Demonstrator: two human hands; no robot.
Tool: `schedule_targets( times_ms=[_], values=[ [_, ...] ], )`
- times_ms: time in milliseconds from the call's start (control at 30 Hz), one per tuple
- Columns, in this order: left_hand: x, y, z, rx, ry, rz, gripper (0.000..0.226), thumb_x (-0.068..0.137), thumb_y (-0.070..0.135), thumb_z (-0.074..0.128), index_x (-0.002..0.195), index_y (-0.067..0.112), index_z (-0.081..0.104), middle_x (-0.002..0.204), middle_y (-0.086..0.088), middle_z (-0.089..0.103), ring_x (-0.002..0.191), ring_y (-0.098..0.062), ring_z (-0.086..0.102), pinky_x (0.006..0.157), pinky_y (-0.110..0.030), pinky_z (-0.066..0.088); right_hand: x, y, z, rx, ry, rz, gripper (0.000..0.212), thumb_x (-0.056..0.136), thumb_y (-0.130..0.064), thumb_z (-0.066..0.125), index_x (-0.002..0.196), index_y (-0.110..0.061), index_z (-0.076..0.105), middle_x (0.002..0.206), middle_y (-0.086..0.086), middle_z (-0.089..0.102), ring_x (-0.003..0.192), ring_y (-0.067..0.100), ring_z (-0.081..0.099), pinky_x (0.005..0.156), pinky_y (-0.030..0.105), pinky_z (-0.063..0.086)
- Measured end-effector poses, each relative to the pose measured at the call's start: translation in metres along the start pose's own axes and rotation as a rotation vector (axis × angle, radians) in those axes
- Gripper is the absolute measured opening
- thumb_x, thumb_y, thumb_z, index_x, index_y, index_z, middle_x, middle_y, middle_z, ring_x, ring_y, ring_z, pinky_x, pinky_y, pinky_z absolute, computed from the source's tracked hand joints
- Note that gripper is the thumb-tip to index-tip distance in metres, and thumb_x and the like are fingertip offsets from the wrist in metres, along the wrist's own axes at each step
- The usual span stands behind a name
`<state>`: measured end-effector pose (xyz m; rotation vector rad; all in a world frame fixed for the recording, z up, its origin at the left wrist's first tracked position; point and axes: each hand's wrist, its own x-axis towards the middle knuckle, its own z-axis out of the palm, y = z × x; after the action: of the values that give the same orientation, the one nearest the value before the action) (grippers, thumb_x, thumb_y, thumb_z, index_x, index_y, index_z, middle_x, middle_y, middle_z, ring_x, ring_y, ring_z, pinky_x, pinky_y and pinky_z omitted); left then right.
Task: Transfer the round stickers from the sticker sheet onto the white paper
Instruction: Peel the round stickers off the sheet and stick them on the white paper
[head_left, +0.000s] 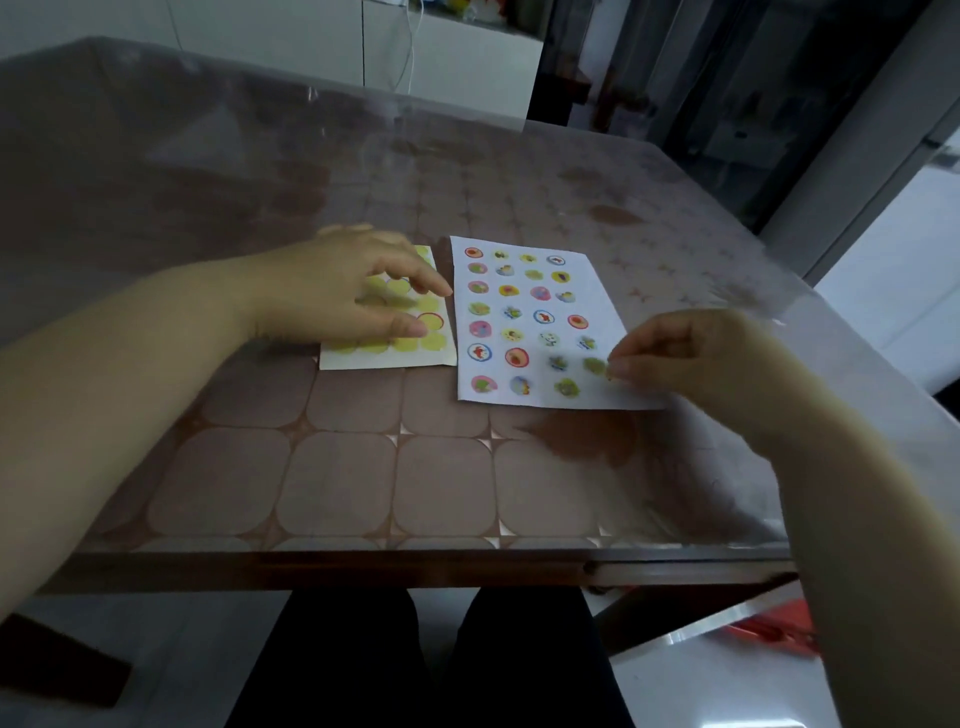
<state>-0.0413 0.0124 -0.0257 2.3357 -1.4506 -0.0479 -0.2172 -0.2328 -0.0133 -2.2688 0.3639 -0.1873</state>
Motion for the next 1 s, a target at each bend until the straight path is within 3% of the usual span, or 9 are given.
schedule_targets(
  times_ms=[167,267,367,567,667,767,900,1000],
  values=[
    [0.002,0.011,0.006,0.041,0.042,0.108,0.038,0.066,0.068,0.04,0.102,0.06,0.048,0.109,0.03,0.046,0.11,0.004,0.034,0.096,-0.004,0.009,-0.004,0.007,0.003,0.017,0.031,0.039,0.003,0.072,-0.028,0.074,0.069,-0.027,0.073,0.069,-0.006,0.069,0.056,-0.001,0.055,0.051,0.004,0.04],
    [0.002,0.014,0.01,0.056,0.041,0.173,0.034,0.071,0.065,0.042,0.102,0.056,0.053,0.114,0.024,0.05,0.112,0.002,0.034,0.099,-0.01,0.011,-0.003,0.005,0.003,-0.013,0.01,0.06,0.006,0.071,-0.029,0.075,0.065,-0.03,0.073,0.068,-0.007,0.068,0.054,-0.004,0.055,0.052,0.005,0.04],
    [0.002,0.016,0.012,0.069,0.045,0.206,0.033,0.072,0.063,0.042,0.101,0.054,0.055,0.115,0.023,0.05,0.111,0.003,0.032,0.098,-0.007,0.008,-0.001,0.005,0.002,-0.069,0.004,0.089,0.006,0.07,-0.03,0.076,0.066,-0.03,0.072,0.065,-0.013,0.063,0.056,-0.006,0.053,0.054,0.009,0.038],
    [0.003,0.013,0.013,0.067,0.049,0.198,0.033,0.071,0.065,0.043,0.1,0.055,0.054,0.11,0.029,0.052,0.11,0.004,0.033,0.099,-0.008,0.008,0.005,0.007,0.006,-0.104,-0.007,0.092,0.01,0.068,-0.025,0.08,0.066,-0.027,0.07,0.04,-0.019,0.052,0.053,0.004,0.045,0.042,0.006,0.031],
    [0.004,0.011,0.013,0.044,0.041,0.187,0.035,0.069,0.065,0.043,0.101,0.055,0.053,0.107,0.036,0.051,0.11,0.01,0.032,0.101,-0.01,0.007,0.007,0.007,0.005,-0.106,-0.012,0.07,0.018,0.065,-0.024,0.082,0.073,-0.027,0.066,0.055,-0.017,0.059,0.061,0.006,0.048,0.051,0.008,0.035],
    [0.004,0.01,0.014,0.05,0.055,0.174,0.039,0.066,0.066,0.042,0.101,0.054,0.054,0.104,0.034,0.05,0.11,0.011,0.032,0.101,-0.009,0.005,0.013,0.009,0.002,-0.135,-0.012,0.083,0.042,0.057,-0.027,0.085,0.086,-0.03,0.054,0.085,-0.007,0.059,0.074,0.012,0.052,0.071,0.029,0.044],
    [0.005,0.007,0.013,0.033,0.024,0.14,0.036,0.06,0.069,0.043,0.095,0.062,0.049,0.107,0.032,0.049,0.112,0.02,0.029,0.101,-0.005,0.0,0.018,0.009,-0.002,-0.122,-0.082,0.109,0.037,0.063,-0.027,0.082,0.086,-0.028,0.053,0.088,-0.003,0.059,0.077,0.014,0.054,0.068,0.031,0.044],
    [0.006,0.001,0.013,0.023,0.013,0.14,0.041,0.06,0.072,0.044,0.098,0.059,0.054,0.109,0.034,0.051,0.114,0.026,0.026,0.103,-0.006,-0.004,0.021,0.009,-0.004,-0.179,-0.082,0.067,0.031,0.065,-0.023,0.081,0.083,-0.024,0.056,0.083,-0.003,0.059,0.07,0.013,0.051,0.064,0.028,0.041]
  ],
)
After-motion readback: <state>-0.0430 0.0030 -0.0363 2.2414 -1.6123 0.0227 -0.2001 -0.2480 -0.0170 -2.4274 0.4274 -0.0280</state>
